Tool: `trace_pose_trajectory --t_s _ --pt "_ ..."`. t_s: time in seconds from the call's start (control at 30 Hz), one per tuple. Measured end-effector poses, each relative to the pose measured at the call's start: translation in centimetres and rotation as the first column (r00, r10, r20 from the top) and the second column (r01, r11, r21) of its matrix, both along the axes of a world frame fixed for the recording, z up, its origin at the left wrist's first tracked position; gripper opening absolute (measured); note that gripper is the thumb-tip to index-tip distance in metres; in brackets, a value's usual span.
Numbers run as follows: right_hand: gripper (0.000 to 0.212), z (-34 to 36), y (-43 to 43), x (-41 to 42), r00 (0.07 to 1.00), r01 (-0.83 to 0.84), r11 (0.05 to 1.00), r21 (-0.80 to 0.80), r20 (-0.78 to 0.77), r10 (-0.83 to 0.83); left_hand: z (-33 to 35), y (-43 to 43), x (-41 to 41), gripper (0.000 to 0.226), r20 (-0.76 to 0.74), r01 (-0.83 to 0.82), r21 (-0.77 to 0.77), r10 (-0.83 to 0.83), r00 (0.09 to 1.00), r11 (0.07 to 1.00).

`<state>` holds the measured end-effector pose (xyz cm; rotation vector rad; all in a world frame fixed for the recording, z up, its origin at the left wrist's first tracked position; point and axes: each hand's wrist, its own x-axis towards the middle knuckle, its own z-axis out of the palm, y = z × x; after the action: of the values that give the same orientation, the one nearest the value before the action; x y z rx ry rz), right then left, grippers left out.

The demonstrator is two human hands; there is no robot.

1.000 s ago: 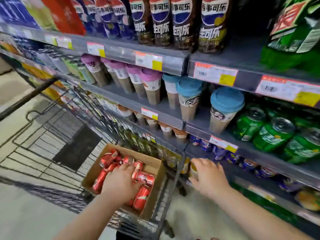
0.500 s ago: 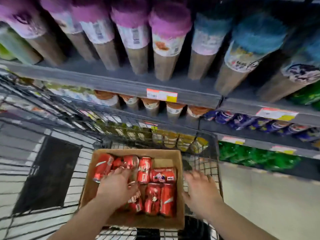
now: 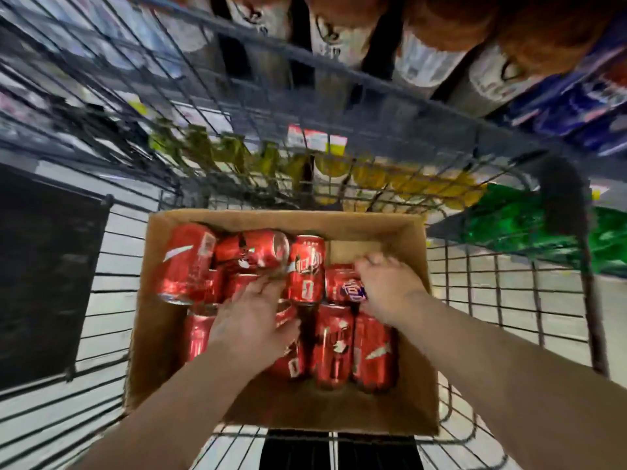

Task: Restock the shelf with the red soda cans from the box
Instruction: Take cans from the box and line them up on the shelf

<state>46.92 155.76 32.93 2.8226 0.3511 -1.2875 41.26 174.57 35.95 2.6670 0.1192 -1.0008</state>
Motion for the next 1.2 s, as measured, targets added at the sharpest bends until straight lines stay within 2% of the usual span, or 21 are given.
trace_pose_trajectory --t_s 0.2,0.4,0.47,0.53,0.6,0.63,0.7,0.77,0.83,0.9,0.93,1.03,1.1,1.2 --pt "0.089 -3.2 0.1 0.7 0.996 0.080 0.996 -0.033 -0.049 -0.081 -2.7 1.9 -1.6 0.066 0.031 -0.048 -0.024 0.049 0.998 0.999" --pt "0.080 -2.1 0.2 1.3 0.992 0.123 0.992 -0.029 -0.033 -0.124 -2.2 1.7 -1.8 0.064 0.049 -0.083 -0.078 0.086 0.995 0.994" --pt "0.079 -0.7 0.1 1.0 0.979 0.205 0.979 0.011 -0.019 -0.205 -1.6 1.5 -1.7 0.062 0.054 -0.127 -0.132 0.135 0.989 0.983" --pt "0.080 1.1 0.3 0.5 0.929 0.369 0.924 0.100 -0.036 -0.368 -0.7 1.1 -1.4 0.059 0.041 -0.244 -0.227 0.260 0.965 0.943" --pt "0.079 3.3 1.0 -0.1 0.861 0.507 0.835 0.215 -0.081 -0.502 0.6 0.6 -0.9 0.059 -0.061 -0.440 -0.355 0.449 0.891 0.825" --pt "0.078 4.3 1.6 -0.6 0.837 0.545 0.796 0.264 -0.104 -0.538 1.2 0.3 -0.6 0.061 -0.161 -0.557 -0.420 0.545 0.823 0.717" --pt "0.076 6.2 3.2 -1.6 0.815 0.573 0.742 0.347 -0.149 -0.560 2.1 -0.3 -0.2 0.065 -0.415 -0.748 -0.504 0.637 0.649 0.433" --pt "0.072 7.5 4.7 -2.5 0.822 0.563 0.714 0.417 -0.195 -0.535 2.5 -0.5 0.1 0.076 -0.564 -0.825 -0.530 0.643 0.518 0.199" --pt "0.071 7.9 5.5 -3.3 0.827 0.563 0.681 0.468 -0.319 -0.464 2.4 -0.1 0.3 0.078 -0.586 -0.848 -0.525 0.693 0.421 0.072" --pt "0.078 7.5 5.2 -3.4 0.796 0.590 0.664 0.459 -0.470 -0.383 2.4 0.6 0.5 0.067 -0.530 -0.844 -0.531 0.744 0.407 0.083" --pt "0.080 6.9 4.7 -3.1 0.793 0.587 0.679 0.441 -0.480 -0.375 2.3 1.0 0.6 0.062 -0.493 -0.839 -0.532 0.763 0.418 0.115" --pt "0.064 3.9 2.6 -1.9 0.865 0.498 0.794 0.349 -0.262 -0.428 2.1 2.5 0.5 0.061 -0.411 -0.836 -0.514 0.801 0.435 0.190" --pt "0.057 1.6 1.8 -1.3 0.936 0.344 0.912 0.225 -0.161 -0.313 1.7 3.3 0.3 0.068 -0.404 -0.844 -0.495 0.805 0.434 0.207" --pt "0.067 -1.3 2.2 -1.6 0.965 0.138 0.983 0.118 -0.241 -0.106 1.3 3.8 -0.2 0.060 -0.411 -0.852 -0.485 0.808 0.422 0.198"
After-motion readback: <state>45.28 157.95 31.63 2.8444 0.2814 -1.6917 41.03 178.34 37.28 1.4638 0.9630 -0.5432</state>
